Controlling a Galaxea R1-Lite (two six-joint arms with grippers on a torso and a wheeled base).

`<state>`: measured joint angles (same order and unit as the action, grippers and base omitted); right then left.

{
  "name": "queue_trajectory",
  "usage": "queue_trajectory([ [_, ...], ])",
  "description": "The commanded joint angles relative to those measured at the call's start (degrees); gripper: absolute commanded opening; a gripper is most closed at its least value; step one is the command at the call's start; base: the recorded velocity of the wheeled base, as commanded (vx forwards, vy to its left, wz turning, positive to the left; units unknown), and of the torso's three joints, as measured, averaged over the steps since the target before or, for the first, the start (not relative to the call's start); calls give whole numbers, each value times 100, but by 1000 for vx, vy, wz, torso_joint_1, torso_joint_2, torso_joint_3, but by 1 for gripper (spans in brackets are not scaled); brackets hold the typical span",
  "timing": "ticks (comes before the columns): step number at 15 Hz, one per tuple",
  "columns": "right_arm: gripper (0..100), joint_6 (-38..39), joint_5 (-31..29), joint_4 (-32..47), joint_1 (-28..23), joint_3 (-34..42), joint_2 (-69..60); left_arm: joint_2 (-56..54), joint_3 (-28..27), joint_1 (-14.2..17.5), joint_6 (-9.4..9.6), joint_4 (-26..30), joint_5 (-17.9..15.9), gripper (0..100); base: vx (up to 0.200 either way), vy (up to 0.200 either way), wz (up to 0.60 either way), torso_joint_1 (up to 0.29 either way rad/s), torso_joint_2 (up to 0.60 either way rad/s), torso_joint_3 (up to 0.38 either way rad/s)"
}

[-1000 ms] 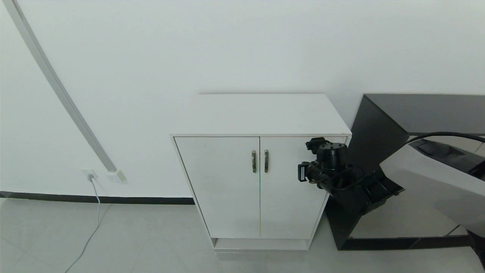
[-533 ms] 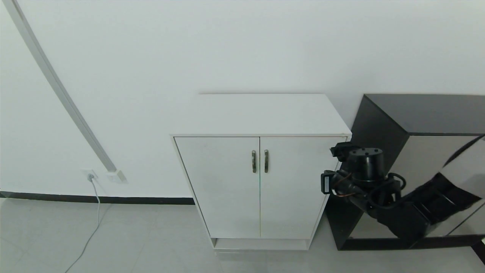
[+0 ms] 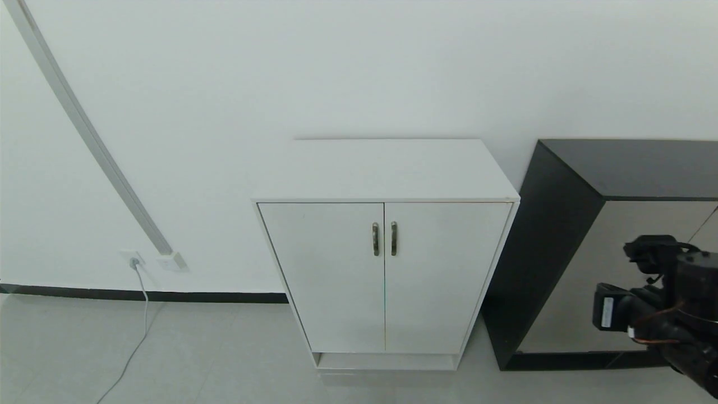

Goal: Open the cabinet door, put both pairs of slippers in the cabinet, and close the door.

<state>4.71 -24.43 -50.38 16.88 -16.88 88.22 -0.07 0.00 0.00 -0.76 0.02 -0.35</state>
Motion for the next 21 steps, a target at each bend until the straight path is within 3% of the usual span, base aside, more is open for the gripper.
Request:
queue_trajectory([
  [1, 0, -40, -9, 20, -229, 950, -1343, 7, 0, 0, -4, -2, 0, 0, 0, 0, 0, 0, 0, 0],
  [5, 0, -22, 35, 160, -221, 1688, -2266, 7, -9, 0, -4, -2, 0, 0, 0, 0, 0, 0, 0, 0],
  [8, 0, -57, 167, 1031, -168, 1688, -3250, 7, -9, 0, -4, -2, 0, 0, 0, 0, 0, 0, 0, 0],
  [15, 0, -594, 1441, 4362, -133, 1557, -6159, 7, 0, 0, -4, -2, 0, 0, 0, 0, 0, 0, 0, 0],
  [18, 0, -602, 1889, 5047, -133, 1583, -6634, 7, 0, 0, -4, -2, 0, 0, 0, 0, 0, 0, 0, 0],
  [21, 0, -620, 1986, 5126, -124, 1557, -6845, 7, -9, 0, -4, -2, 0, 0, 0, 0, 0, 0, 0, 0],
])
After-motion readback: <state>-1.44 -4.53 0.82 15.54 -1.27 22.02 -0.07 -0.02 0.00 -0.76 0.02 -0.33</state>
